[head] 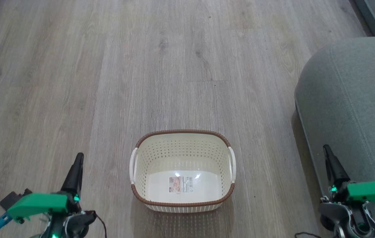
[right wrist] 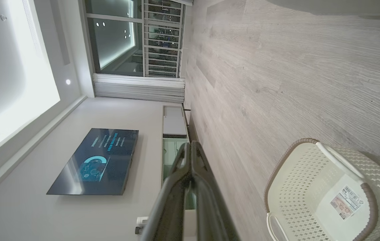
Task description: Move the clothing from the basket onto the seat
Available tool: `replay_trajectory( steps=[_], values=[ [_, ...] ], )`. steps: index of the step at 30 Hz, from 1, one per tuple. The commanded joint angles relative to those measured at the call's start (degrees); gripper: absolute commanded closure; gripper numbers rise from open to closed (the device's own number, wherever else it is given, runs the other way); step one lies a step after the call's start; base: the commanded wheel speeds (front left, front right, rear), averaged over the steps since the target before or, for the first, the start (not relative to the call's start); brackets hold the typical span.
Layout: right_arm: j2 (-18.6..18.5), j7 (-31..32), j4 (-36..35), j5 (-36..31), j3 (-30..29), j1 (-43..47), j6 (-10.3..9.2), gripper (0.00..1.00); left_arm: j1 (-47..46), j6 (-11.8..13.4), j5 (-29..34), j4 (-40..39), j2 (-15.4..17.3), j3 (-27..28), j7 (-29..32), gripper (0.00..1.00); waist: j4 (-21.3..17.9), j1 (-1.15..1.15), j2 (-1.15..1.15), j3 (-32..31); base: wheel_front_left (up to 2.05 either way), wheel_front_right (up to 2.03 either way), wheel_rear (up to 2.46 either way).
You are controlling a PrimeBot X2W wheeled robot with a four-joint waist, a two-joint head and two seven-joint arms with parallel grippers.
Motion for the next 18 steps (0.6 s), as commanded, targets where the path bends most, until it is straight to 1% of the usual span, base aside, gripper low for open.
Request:
replay_trajectory(
  steps=[1,5,18],
  values=[
    [-0.19,0.79,-2.45,1.87,0.84,-3.17,-0.01,1.00,-2.84,-0.50,-1.55,-2.30,0.77,2.25,0.54,1.00,0.01,0.00,0.00,0.00,0.00,0.00,0.00],
    [-0.19,1.36,-2.73,4.27,0.75,-3.27,-0.01,1.00,-2.88,-0.55,-3.60,-2.65,0.80,2.48,1.11,1.00,0.05,0.00,0.00,-0.02,0.00,0.00,0.00],
    [-0.19,1.36,-2.73,4.27,0.75,-3.27,-0.01,1.00,-2.88,-0.55,-3.61,-2.65,0.80,2.48,1.10,1.00,0.05,0.00,0.00,-0.02,0.00,0.00,0.00]
  ],
)
